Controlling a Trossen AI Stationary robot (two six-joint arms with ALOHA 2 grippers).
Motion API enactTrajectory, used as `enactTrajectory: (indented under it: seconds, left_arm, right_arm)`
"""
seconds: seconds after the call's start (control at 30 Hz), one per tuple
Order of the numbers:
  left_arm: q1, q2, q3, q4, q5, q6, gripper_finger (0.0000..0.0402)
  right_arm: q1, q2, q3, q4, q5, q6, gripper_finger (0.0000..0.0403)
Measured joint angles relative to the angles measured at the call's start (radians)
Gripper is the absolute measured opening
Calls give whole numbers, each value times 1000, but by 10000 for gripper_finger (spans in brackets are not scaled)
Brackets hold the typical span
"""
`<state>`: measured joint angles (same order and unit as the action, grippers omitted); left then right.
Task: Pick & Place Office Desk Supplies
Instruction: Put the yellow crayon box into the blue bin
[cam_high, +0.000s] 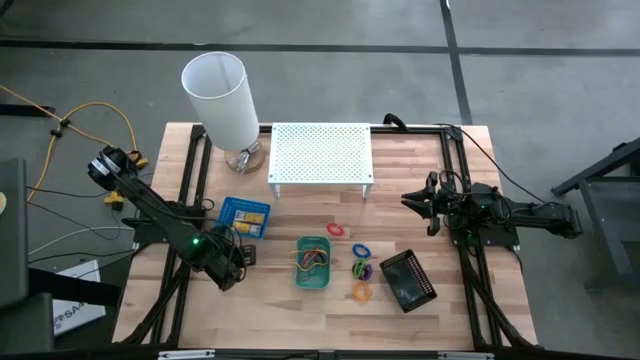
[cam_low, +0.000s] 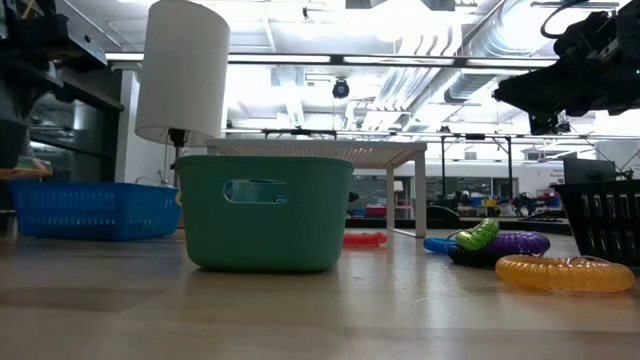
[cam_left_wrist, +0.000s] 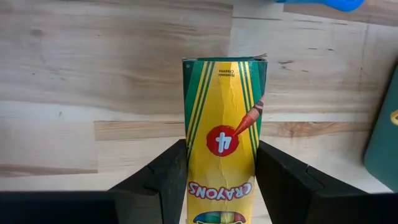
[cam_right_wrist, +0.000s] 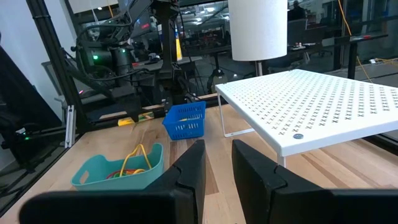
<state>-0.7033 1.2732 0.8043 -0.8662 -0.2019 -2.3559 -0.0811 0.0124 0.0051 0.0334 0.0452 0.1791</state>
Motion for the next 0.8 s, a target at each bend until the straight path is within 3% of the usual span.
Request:
enactTrajectory:
  seconds: [0.4,0.63,0.8]
  left_arm:
    - [42,-80,0,-95,-65,39,167]
    - [213,-136,1,-116,-58,222,167]
    - [378,-160,1,-115,10,399,167]
  right_arm:
    - [0,0,0,0,0,0,66]
    - [0,0,0,0,0,0,66]
    - [0,0,0,0,0,0,66]
